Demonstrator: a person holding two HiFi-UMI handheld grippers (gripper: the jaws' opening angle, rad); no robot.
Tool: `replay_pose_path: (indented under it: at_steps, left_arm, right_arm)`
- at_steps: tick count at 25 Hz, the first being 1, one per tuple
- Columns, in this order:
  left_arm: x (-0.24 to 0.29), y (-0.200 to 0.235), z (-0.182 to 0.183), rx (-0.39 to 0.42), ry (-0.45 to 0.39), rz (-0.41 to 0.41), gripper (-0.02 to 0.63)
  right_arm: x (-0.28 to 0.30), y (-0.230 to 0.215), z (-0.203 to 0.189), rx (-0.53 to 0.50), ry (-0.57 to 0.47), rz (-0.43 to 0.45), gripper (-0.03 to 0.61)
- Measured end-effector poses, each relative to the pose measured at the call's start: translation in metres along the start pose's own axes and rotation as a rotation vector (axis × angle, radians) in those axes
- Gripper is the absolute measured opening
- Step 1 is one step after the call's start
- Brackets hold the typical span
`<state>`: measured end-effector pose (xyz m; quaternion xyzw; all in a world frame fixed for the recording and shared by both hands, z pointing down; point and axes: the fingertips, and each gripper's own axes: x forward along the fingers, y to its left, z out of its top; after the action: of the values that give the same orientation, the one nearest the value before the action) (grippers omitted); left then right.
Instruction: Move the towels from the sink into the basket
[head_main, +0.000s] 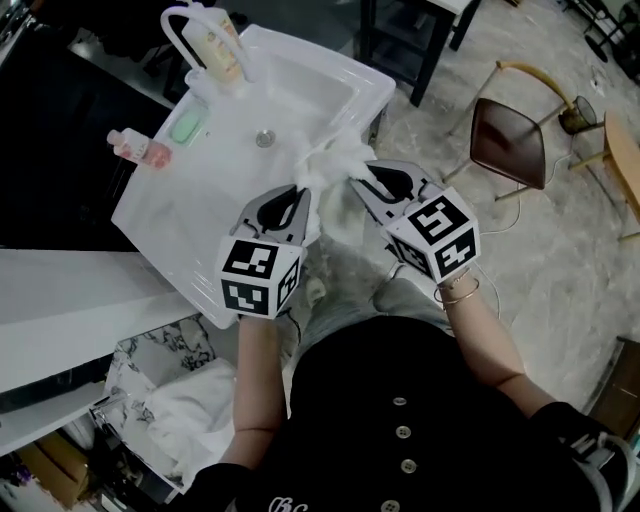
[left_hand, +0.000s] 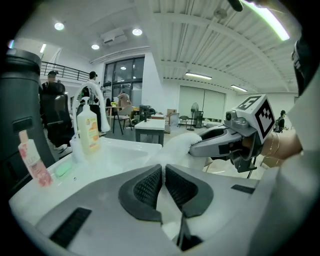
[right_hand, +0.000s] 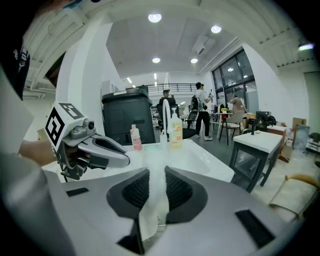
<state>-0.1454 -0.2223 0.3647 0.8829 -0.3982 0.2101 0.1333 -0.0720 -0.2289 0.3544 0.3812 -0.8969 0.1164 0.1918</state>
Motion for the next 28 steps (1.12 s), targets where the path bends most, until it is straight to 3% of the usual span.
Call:
replay_pose_path:
  at_steps: [17,28]
  left_arm:
    - [0.099,-0.129,0.069,0.086,-0.059,-0.215,0.029]
    - [0.136,-0.189,0.071,0.103,-0.030,-0.294,0.028]
  right_arm:
    - [-0.118,-0.120,-0.021,0.076,-0.076,-0.213,0.064]
    - [-0.176,-0.157,-0.050,0.111,-0.074,-0.291,0.065]
